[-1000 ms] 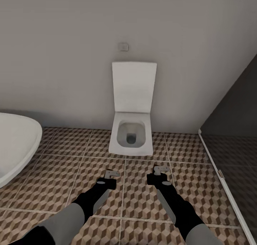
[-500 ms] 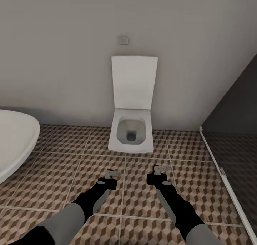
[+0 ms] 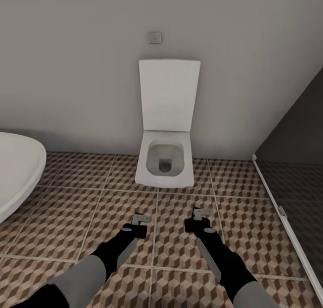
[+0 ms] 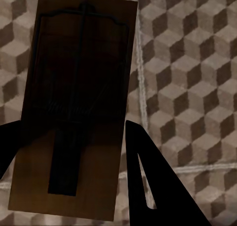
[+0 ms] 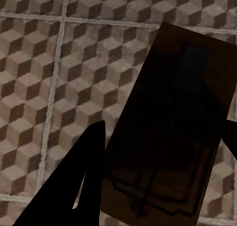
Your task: Take the four mousetraps from the cabinet in the bathroom and place them on the bathroom floor. Make sure all four end up on the same floor surface, and ensure that at least two of them are either under or directly next to the same bathroom sink.
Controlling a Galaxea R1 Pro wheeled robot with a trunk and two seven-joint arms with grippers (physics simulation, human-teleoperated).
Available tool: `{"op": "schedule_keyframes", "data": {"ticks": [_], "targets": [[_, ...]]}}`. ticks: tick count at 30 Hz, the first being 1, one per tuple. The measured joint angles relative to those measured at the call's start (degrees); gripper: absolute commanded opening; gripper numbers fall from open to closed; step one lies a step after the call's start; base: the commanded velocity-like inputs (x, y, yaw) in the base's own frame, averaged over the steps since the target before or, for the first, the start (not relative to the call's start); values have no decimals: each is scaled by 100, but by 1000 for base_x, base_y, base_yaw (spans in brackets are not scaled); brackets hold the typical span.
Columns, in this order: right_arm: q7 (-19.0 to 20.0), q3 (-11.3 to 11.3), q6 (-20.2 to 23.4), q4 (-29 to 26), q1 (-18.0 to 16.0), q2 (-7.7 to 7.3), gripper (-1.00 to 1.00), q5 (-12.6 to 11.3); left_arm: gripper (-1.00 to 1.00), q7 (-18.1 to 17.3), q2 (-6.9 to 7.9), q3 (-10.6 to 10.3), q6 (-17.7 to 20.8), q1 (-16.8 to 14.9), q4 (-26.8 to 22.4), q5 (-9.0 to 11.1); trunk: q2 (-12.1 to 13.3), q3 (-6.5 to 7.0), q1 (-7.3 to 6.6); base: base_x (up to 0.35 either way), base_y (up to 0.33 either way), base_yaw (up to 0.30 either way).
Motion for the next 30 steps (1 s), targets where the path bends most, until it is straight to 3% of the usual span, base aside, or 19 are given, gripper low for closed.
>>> {"op": "schedule_keyframes", "data": {"ticks": [30], "targets": [[6,0,-7,1,0,-2,-100,0,-100,-2,6,-3,-32,-1,-10,0,-1203,-805,659,0,0,0]]}}
